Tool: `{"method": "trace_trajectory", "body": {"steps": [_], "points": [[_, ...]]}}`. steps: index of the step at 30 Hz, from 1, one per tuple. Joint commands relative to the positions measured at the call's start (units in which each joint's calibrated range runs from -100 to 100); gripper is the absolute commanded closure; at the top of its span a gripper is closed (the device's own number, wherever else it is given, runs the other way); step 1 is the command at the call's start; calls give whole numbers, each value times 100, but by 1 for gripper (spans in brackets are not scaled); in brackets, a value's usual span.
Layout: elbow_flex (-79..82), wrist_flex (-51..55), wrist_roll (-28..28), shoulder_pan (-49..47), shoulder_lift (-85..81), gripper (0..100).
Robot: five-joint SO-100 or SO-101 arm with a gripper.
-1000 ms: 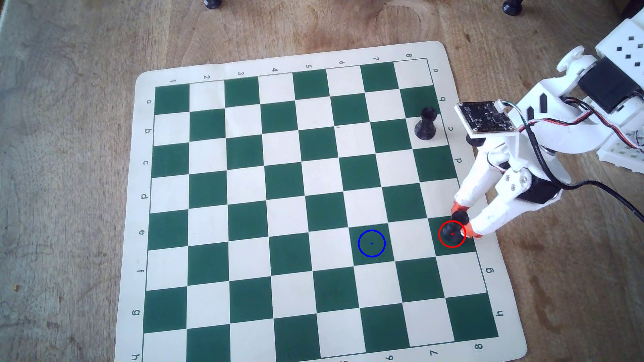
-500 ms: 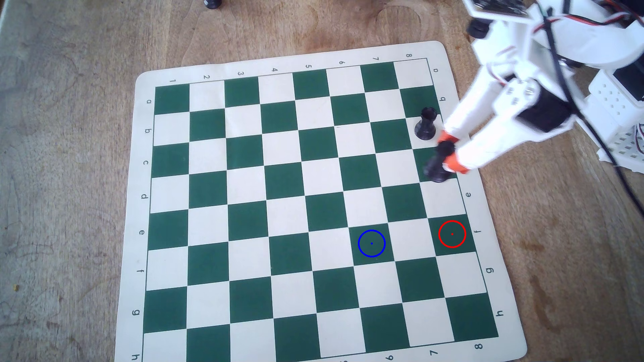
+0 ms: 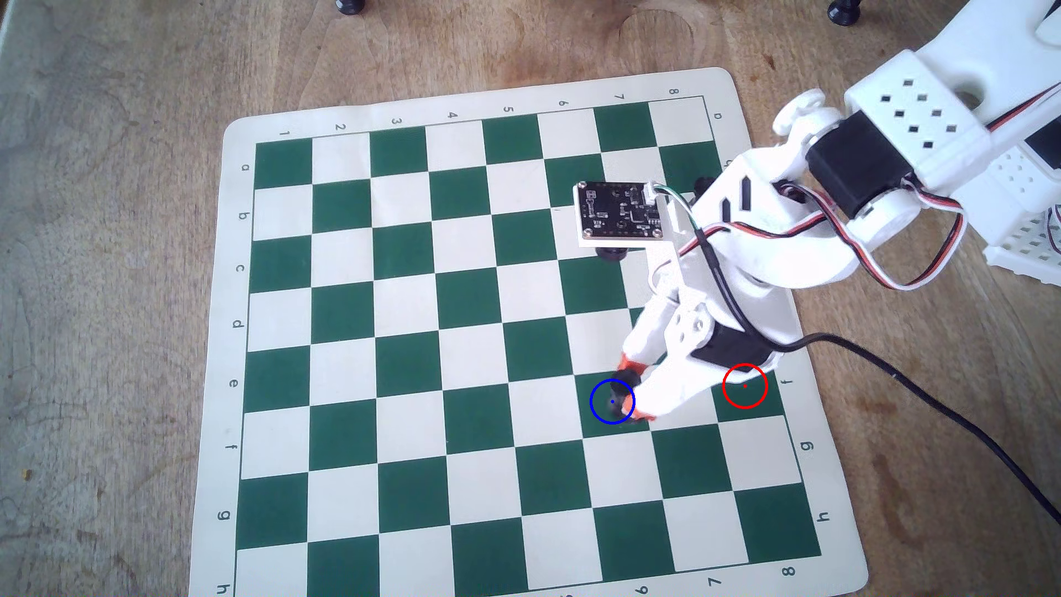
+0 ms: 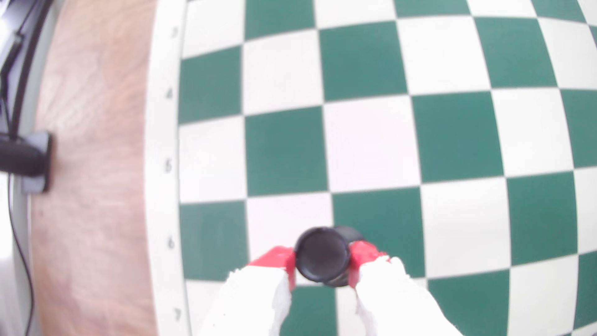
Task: Move the chess piece from red to blue
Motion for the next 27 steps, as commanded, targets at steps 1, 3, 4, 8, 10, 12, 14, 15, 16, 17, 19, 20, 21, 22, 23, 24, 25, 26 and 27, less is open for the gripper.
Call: {"method": "trace_trajectory", "body": {"steps": [1,3,4,8,10,12,14,15,16,17,19,20,21,22,23,24,25,26,27], "points": [[-404,-259,-15,7,-32,100],[-395,-341,-15,86,11,100],[-395,-357,-15,109,11,100],[-386,-373,5,180,28,100],[-377,-373,10,211,70,100],[-295,-455,15,226,113,100],[-259,-488,10,226,155,100],[-259,-529,20,234,257,100],[-259,-562,24,250,308,100],[-259,-578,29,258,367,100],[-259,-603,34,281,452,100],[-259,-603,34,297,495,100],[-259,-603,34,305,512,100],[-259,-603,34,305,529,100],[-250,-603,34,313,529,100],[-241,-603,39,320,529,100],[-241,-603,44,328,537,100],[-232,-603,44,328,537,100],[-232,-603,44,336,529,100]]}}
